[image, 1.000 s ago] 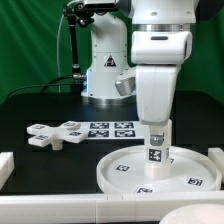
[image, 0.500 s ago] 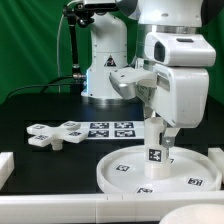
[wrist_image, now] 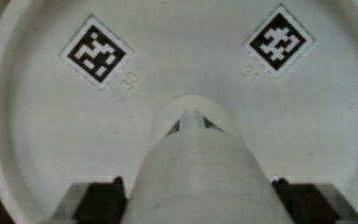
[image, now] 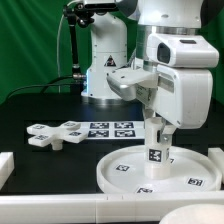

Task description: Assemble round table

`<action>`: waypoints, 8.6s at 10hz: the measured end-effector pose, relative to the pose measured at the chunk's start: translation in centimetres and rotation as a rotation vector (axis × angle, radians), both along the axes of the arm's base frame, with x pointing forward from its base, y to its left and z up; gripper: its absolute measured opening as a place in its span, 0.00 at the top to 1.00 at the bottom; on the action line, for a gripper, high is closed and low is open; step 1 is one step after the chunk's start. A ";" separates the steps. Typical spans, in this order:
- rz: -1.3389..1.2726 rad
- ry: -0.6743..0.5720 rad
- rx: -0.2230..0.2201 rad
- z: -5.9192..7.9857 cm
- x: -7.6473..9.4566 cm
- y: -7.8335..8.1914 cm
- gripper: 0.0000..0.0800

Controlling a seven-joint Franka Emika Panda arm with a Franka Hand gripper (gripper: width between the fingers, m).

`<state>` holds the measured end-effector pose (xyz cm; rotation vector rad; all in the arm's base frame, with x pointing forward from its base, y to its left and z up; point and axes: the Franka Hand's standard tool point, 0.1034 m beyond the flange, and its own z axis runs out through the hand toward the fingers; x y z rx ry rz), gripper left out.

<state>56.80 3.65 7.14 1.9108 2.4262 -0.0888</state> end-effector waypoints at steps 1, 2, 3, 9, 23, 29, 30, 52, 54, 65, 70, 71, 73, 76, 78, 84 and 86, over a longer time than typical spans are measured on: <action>0.000 0.000 0.000 0.0 0.0 0.0 0.49; -0.028 -0.001 0.000 0.0 0.0 0.0 0.49; -0.056 -0.003 0.002 0.0 0.0 0.0 0.49; -0.770 -0.049 0.011 -0.1 -0.5 0.1 0.49; -2.261 -0.088 0.157 -0.1 -1.3 0.3 0.49; -2.896 -0.032 0.155 -0.2 -1.4 0.5 0.49; -2.923 -0.022 0.156 -0.2 -1.4 0.5 0.49; -1.047 -0.095 0.128 0.3 -0.2 0.6 0.19; -0.847 -0.096 0.099 0.1 -0.2 0.6 0.19; -0.045 -0.081 -0.016 -0.2 -0.3 0.4 0.19; 0.041 -0.072 -0.027 -0.3 -0.4 0.0 0.48; 0.041 -0.072 -0.027 -0.3 -0.4 0.0 0.49; 0.015 -0.074 -0.026 -0.3 -0.4 0.0 0.49; -0.309 -0.084 -0.018 -0.3 -0.6 -0.2 0.49; -0.586 -0.095 -0.018 -0.3 -0.9 -0.3 0.49; -1.105 -0.092 -0.010 -0.3 -1.5 0.3 0.49; -1.134 -0.092 -0.009 -0.4 -1.6 0.3 0.41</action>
Offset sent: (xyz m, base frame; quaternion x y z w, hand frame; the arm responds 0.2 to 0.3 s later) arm 0.0000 0.0000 0.0000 0.0000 0.0000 0.1938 0.9810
